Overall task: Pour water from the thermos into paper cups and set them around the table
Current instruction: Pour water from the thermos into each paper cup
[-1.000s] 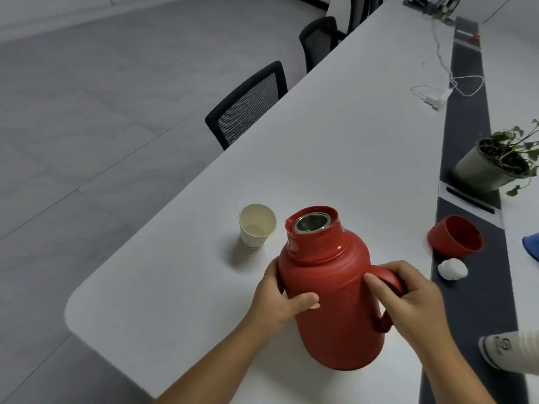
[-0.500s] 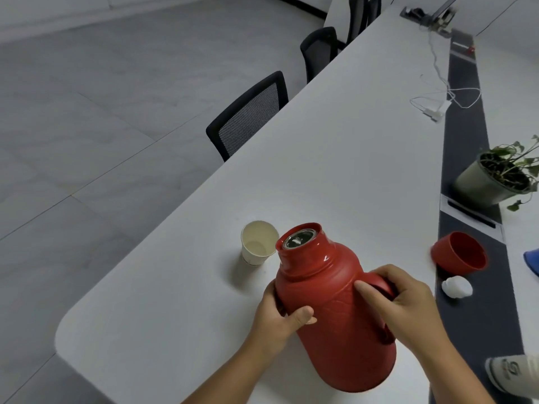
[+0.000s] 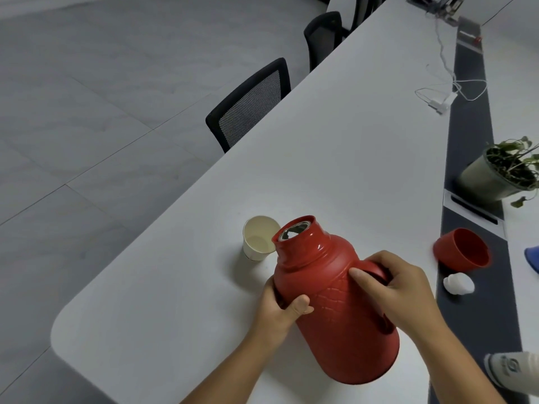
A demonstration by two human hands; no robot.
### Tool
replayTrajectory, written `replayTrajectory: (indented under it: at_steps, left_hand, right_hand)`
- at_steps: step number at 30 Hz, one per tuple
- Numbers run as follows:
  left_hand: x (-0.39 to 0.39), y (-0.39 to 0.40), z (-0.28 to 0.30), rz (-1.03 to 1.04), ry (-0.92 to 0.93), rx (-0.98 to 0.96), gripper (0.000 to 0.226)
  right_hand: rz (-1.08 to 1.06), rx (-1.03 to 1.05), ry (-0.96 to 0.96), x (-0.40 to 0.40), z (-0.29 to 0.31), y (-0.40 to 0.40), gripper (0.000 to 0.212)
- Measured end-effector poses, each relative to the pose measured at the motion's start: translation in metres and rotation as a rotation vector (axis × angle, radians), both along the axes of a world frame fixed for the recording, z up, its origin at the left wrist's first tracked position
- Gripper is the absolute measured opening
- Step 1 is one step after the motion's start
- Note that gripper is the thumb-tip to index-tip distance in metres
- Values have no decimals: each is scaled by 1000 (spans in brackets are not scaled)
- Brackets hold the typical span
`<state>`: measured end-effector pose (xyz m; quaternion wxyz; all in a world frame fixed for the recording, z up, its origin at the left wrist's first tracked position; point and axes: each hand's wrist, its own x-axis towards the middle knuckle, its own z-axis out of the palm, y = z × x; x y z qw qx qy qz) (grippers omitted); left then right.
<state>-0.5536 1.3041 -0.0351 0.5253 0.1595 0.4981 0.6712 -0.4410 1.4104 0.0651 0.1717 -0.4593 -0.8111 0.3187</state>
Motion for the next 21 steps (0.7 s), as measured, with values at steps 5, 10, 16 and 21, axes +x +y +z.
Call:
replayTrajectory:
  at_steps: [5, 10, 16, 21]
  left_hand:
    - [1, -1, -2, 11, -12, -4, 102]
    - [2, -3, -3, 13, -12, -23, 103]
    - [3, -3, -3, 12, -22, -33, 112]
    - [4, -2, -4, 11, -32, -35, 106]
  right_hand:
    - [18, 4, -34, -3, 1, 1, 23]
    - [26, 19, -66, -6, 1, 1, 24]
    - [23, 21, -77, -5, 0, 1, 24]
    - [19, 14, -70, -4, 0, 2, 22]
